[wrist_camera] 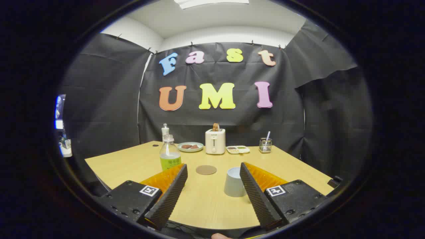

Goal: Take the bottle from table, then pour the juice into the cup, finally place the bottle on the coaster

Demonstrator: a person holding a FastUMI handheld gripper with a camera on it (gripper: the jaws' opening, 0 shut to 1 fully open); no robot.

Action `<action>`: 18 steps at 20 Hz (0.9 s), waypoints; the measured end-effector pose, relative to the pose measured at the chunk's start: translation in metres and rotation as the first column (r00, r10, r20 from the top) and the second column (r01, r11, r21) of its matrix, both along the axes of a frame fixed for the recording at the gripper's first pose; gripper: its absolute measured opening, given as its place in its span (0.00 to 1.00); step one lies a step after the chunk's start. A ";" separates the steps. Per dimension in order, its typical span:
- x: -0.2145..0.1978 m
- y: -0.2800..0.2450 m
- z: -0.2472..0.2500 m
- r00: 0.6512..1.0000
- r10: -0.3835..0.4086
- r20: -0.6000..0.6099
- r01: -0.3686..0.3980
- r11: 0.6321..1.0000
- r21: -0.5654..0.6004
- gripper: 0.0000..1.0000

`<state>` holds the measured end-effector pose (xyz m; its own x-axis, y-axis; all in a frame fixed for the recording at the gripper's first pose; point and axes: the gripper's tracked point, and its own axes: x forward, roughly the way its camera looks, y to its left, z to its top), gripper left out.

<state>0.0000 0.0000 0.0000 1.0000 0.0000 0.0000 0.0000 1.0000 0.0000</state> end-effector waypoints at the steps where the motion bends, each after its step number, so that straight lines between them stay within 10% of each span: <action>1: 0.001 0.003 -0.001 1.000 0.004 0.004 -0.004 1.000 0.001 1.00; 18: 0.007 0.011 -0.004 1.000 -0.012 0.017 0.012 1.000 -0.003 1.00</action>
<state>0.0072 0.0106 -0.0042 0.9998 -0.0118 0.0173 0.0119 0.9999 -0.0030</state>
